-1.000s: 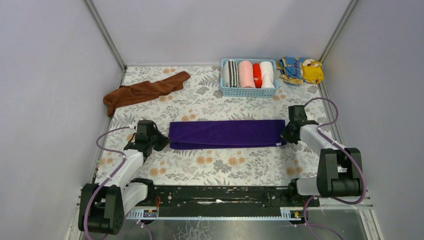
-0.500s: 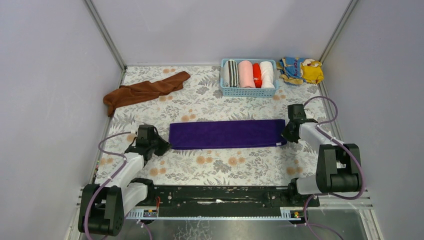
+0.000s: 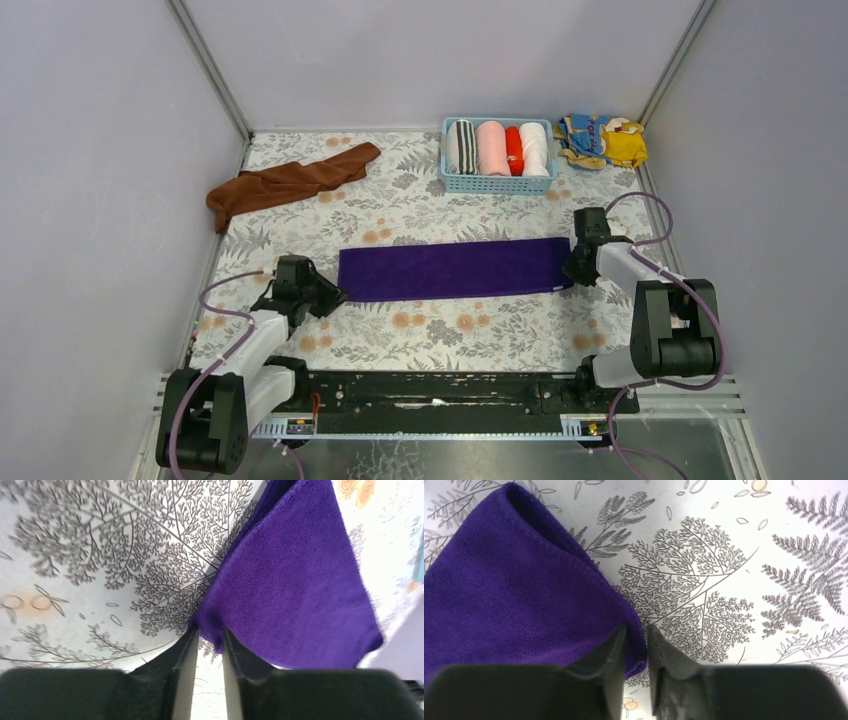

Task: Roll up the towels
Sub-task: Fold the towel at the center of the board.

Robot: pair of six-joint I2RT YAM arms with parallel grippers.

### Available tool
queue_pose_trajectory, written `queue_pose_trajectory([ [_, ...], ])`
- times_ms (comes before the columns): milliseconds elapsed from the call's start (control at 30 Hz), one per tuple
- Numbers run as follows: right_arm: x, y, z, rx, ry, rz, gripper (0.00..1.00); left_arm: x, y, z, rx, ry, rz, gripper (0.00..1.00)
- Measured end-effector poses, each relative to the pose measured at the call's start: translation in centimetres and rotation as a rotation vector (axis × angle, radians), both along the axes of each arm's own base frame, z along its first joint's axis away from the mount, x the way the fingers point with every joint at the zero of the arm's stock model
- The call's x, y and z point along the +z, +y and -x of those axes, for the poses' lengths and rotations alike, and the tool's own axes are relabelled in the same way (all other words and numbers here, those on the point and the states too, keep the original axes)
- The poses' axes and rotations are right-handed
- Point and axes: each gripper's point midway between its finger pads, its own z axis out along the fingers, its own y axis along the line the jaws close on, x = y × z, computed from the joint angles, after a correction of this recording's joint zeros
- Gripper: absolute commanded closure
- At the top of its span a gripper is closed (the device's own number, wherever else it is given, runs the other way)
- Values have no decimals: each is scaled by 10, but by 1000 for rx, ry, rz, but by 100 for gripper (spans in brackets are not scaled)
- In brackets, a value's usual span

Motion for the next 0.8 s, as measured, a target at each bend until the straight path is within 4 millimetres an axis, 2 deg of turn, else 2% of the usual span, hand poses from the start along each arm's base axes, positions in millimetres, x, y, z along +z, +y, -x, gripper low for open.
queue_pose_trajectory([
  [133, 1, -6, 4, -3, 15, 31, 39, 6, 2, -4, 8, -15, -12, 57],
  [267, 7, -11, 10, 8, 23, 56, 30, 14, 7, -6, 12, -12, -46, 48],
  [367, 22, -11, 7, 34, -5, 64, 24, 35, 11, -17, 4, -45, -76, 46],
  [500, 57, -7, -14, 93, -122, 58, 19, 73, 12, -39, -22, -127, -109, 45],
  [600, 76, 3, -31, 161, -217, 24, 22, 95, 9, -59, -50, -179, -121, 52],
  [667, 81, 14, -41, 215, -261, -15, 24, 97, 5, -72, -80, -173, -116, 62],
  [733, 81, 26, -53, 268, -297, -61, 26, 84, -1, -85, -113, -134, -102, 71],
  [800, 75, 37, -64, 310, -317, -109, 27, 66, -7, -93, -142, -83, -87, 77],
])
